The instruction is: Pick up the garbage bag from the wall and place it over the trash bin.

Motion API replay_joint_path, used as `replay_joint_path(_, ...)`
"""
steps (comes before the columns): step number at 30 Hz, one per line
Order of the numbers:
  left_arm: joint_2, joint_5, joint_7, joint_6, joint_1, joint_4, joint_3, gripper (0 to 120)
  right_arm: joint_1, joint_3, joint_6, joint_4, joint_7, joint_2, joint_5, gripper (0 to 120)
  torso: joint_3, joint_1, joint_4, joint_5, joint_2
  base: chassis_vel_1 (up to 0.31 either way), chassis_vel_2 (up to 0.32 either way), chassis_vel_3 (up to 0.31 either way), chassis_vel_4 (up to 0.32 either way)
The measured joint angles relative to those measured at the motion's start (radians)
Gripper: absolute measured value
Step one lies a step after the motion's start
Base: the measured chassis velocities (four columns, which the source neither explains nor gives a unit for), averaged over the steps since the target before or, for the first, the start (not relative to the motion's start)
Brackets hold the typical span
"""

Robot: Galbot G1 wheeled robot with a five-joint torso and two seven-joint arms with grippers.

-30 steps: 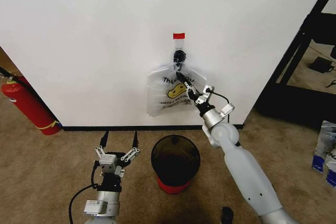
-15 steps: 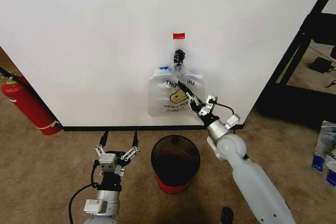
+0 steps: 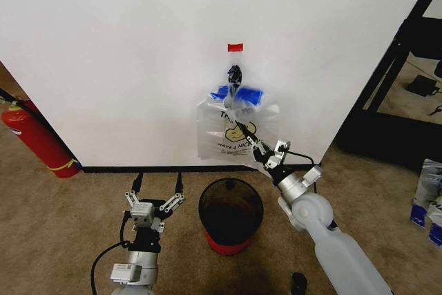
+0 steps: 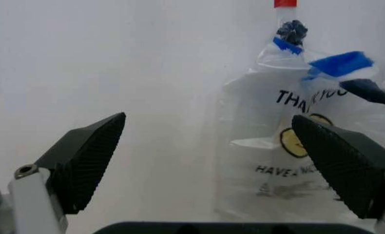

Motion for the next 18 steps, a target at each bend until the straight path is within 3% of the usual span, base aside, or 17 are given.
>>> replay_joint_path(18, -0.001, 0.000, 0.000, -0.008, -0.004, -0.001, 0.013, 100, -0.240, 0.077, 0.033, 0.146, -0.063, -0.030, -0.143, 0, 0.000, 0.000, 0.0000, 0.0000, 0.000, 0.000, 0.000, 0.000, 0.000)
